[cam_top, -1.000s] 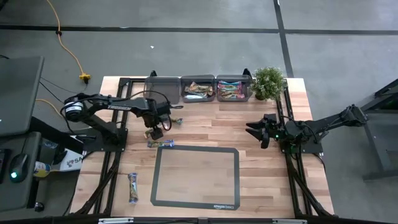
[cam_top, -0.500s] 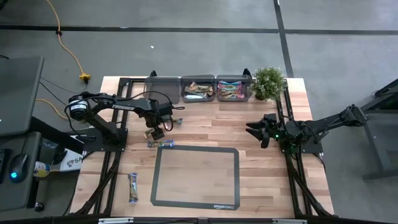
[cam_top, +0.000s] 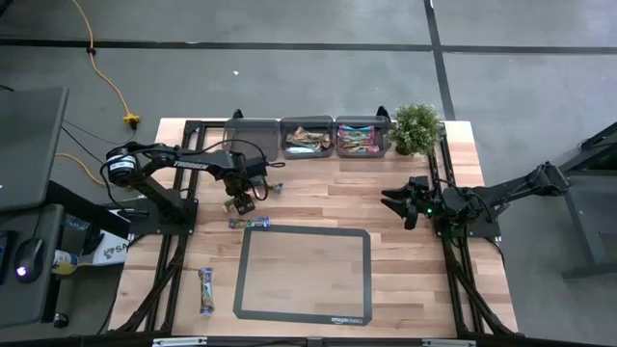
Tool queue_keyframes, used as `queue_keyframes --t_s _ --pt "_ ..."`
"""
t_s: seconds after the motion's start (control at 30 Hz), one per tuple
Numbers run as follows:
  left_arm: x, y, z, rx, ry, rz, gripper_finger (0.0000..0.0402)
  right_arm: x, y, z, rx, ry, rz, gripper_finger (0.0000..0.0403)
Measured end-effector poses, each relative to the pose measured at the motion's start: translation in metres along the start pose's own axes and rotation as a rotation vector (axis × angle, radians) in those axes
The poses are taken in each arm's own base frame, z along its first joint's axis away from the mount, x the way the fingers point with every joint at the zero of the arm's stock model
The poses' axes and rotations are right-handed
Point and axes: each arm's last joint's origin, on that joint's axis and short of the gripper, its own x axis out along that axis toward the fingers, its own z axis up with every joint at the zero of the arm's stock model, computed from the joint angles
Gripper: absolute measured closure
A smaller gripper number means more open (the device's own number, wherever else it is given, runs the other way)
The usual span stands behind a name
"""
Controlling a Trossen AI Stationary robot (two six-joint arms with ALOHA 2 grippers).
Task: Pick and place Granola Bars by type
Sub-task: Put the yellow granola bar into the middle black bin
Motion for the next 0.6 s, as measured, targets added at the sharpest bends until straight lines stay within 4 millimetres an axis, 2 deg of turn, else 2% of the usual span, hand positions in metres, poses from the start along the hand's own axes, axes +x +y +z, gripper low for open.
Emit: queue_keyframes --t_s 0.6 --pt "0.0005 -0.0073 -0.0022 -0.038 0.011 -0.002 0.0229 0.0 -0.0004 -0.0006 -0.005 0.006 -0.004 0.0226"
